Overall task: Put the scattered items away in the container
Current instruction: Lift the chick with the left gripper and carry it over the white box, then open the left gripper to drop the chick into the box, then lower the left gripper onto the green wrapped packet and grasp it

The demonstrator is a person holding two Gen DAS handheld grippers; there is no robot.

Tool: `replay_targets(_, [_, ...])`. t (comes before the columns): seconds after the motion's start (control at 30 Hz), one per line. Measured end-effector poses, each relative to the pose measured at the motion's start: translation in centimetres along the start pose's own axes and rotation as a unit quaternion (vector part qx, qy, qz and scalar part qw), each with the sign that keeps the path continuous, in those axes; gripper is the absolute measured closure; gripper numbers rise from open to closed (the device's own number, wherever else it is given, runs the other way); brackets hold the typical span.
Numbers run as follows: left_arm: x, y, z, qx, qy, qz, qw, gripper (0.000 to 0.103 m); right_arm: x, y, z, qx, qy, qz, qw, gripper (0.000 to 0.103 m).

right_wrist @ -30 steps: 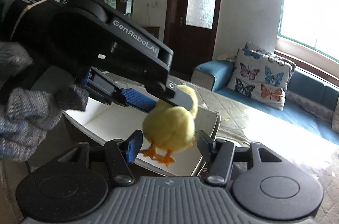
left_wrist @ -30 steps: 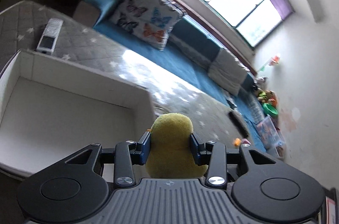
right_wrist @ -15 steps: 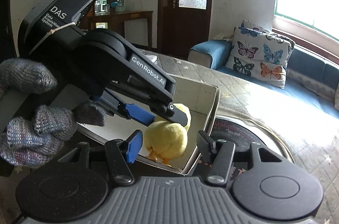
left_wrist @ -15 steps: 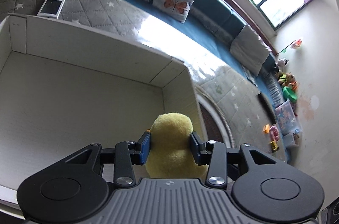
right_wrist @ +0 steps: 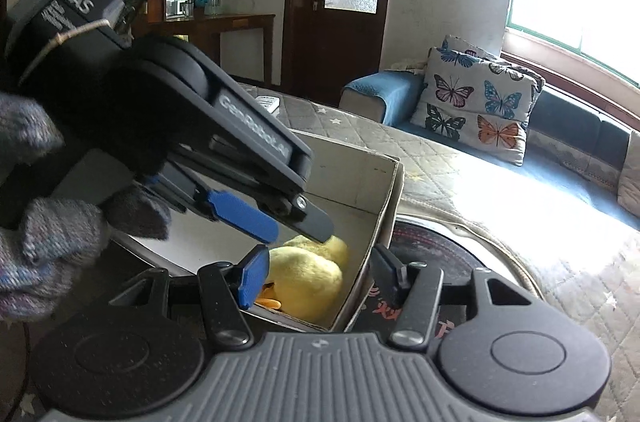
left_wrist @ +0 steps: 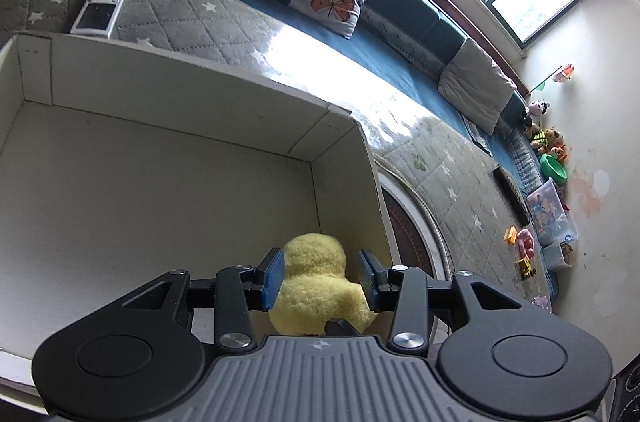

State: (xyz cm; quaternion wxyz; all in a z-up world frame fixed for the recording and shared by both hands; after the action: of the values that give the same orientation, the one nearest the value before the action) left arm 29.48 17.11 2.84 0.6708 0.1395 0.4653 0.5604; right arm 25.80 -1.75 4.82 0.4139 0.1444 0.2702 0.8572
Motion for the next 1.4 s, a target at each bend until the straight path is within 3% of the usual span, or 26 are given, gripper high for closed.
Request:
replay_targets(0.37, [-2.0, 3.6, -1.6, -0.027, -0.022, 0.001, 0.9994, 0.06, -0.6, 4.0, -0.8, -0.008, -0.009, -0.001, 1.0, 0.046])
replay_targets(0.97, [-5.9, 7.1, -9.6, -0.023, -0.051, -0.033, 0.9979, 0.06, -1.2, 12.9, -7.6, 0.005, -0.032, 0.003, 0.999, 0.046])
replay_targets(1.4, [-9.0, 6.0, -12.7, 0.006, -0.058, -0.084, 0.9948, 0.06, -3.9, 13.5, -11.6, 0.03, -0.109, -0.033, 0.993, 0.046])
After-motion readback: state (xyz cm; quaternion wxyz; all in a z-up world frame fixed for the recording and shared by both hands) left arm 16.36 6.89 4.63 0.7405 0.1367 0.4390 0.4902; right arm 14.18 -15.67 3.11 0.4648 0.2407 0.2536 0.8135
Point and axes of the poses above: each gripper's, at about its wrist camera, not at the fingertips, and y roughly against the way its jaws point, x to its left, z to its top, the point moved 1 cm from there along -y, roughly the way its jaws point, and after that the axes turned 7 degrees about -y, right-handed, at the moved point
